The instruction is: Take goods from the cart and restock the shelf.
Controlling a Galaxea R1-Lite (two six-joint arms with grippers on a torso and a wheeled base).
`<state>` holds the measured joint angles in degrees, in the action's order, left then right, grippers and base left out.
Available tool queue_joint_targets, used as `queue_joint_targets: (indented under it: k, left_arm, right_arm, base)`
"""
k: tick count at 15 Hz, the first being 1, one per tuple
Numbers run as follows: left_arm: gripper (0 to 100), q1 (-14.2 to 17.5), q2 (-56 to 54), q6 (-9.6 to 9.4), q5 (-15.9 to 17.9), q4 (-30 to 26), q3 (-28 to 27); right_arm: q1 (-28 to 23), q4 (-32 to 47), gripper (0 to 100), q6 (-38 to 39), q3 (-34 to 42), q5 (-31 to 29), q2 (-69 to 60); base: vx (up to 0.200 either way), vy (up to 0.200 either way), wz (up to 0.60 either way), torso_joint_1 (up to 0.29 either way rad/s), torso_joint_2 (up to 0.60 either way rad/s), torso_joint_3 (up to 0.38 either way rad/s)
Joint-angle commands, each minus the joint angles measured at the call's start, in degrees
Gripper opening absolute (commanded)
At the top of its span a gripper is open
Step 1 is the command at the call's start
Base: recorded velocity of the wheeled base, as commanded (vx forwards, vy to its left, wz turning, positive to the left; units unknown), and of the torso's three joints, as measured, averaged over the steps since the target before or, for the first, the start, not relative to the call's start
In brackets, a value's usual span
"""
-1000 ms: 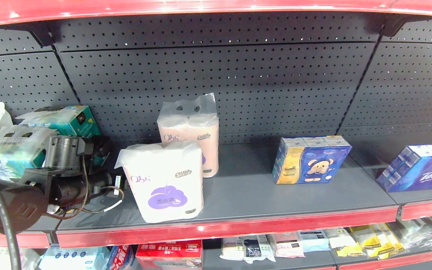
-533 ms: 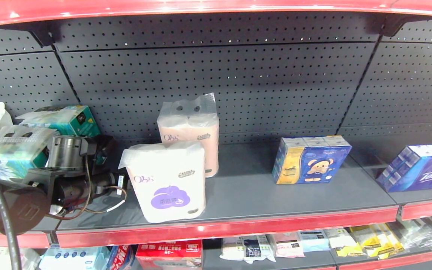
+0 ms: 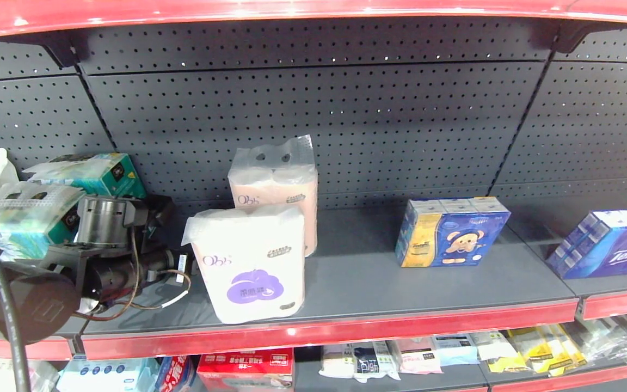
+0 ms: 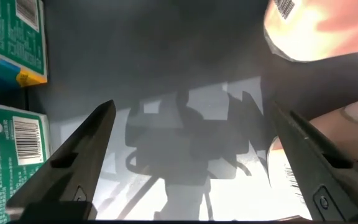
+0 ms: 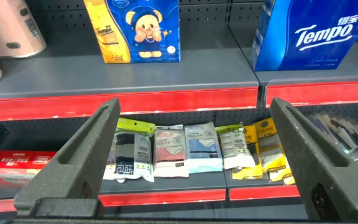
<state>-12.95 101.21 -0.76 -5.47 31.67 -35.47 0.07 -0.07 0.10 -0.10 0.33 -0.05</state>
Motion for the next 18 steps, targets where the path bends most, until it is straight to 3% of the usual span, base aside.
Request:
queue_joint_targets:
  k: [1,18]
  left_arm:
    - [100,-0.50,-0.04,0.05,0.02,0.15,0.14]
    - [100,-2.96,0.13,0.40,-1.21,0.32,-0.03]
  right_arm:
    - [0.01,-0.01,100,-0.01,0.01,0.02,0.05]
    - [0.01,-0.01,100,-0.01,0.01,0.02,0.05]
  base:
    - [0.000,0.000,0.00,0.000,0.00,0.000]
    - [0.000,0.000,0.00,0.000,0.00,0.000]
